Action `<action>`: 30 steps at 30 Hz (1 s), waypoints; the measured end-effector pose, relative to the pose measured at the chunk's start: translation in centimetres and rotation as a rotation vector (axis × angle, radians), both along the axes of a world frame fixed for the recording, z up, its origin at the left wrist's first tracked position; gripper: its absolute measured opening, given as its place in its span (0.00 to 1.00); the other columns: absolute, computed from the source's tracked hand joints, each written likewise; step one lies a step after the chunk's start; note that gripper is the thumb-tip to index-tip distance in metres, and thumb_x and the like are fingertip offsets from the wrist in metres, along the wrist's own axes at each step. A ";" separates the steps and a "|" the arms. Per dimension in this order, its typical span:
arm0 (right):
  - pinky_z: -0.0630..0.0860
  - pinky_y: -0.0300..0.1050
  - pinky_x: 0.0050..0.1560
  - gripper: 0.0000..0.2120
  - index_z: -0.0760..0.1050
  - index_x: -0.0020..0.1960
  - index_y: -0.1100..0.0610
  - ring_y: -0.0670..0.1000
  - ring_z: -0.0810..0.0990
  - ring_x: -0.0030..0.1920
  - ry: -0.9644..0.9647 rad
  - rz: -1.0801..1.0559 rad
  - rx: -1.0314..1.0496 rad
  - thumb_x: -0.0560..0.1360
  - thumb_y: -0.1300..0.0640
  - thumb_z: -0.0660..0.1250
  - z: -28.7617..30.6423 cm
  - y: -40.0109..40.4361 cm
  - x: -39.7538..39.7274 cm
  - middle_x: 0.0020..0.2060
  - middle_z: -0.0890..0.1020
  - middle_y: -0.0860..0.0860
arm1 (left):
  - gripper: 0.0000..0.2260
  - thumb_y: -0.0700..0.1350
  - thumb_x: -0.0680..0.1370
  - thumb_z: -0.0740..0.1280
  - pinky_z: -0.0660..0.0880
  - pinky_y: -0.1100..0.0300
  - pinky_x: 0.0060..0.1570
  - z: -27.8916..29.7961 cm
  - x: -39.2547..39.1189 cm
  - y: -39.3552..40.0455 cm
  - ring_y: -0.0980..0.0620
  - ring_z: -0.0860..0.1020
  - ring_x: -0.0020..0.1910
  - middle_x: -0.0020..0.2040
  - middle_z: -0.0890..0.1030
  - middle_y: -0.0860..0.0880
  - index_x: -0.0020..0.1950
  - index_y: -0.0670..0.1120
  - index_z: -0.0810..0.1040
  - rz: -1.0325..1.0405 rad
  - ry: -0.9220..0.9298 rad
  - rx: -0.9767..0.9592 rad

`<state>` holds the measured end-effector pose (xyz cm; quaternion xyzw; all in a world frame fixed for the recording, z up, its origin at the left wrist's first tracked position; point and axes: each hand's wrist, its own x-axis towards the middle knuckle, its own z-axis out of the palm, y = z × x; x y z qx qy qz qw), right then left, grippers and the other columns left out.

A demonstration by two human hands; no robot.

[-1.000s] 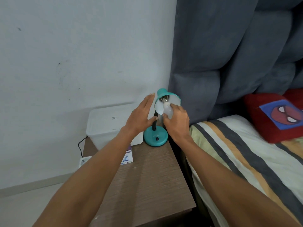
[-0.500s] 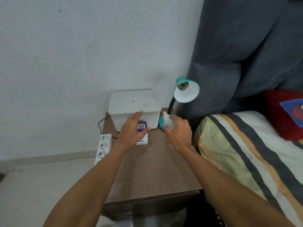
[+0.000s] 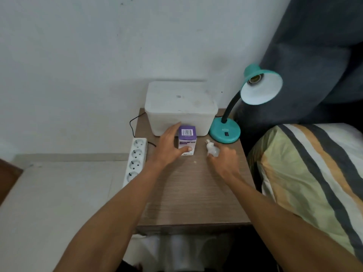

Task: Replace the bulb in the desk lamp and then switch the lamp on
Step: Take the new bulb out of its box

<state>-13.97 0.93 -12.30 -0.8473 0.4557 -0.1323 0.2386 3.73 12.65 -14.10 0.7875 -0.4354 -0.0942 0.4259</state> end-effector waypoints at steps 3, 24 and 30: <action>0.72 0.41 0.44 0.16 0.78 0.63 0.53 0.51 0.80 0.47 0.046 -0.008 -0.007 0.78 0.49 0.68 -0.7 -0.4 0.5 0.50 0.84 0.53 | 0.40 0.46 0.67 0.83 0.75 0.44 0.66 -0.7 0.1 -0.2 0.46 0.77 0.66 0.67 0.78 0.44 0.74 0.43 0.70 -0.008 0.009 -0.038; 0.79 0.52 0.49 0.14 0.82 0.62 0.53 0.55 0.81 0.52 0.120 0.725 -0.236 0.76 0.59 0.70 4.6 -2.1 6.9 0.54 0.84 0.51 | 0.37 0.42 0.67 0.83 0.78 0.46 0.62 -1.1 0.1 0.6 0.46 0.80 0.62 0.64 0.79 0.43 0.72 0.41 0.72 -0.020 0.023 -0.042; 0.78 0.51 0.52 0.18 0.80 0.65 0.54 0.56 0.81 0.53 0.209 0.807 -0.191 0.76 0.57 0.71 6.0 -2.5 7.1 0.55 0.85 0.54 | 0.37 0.41 0.67 0.82 0.77 0.45 0.64 -1.4 0.3 0.6 0.45 0.79 0.63 0.64 0.78 0.42 0.73 0.39 0.71 -0.036 -0.010 -0.053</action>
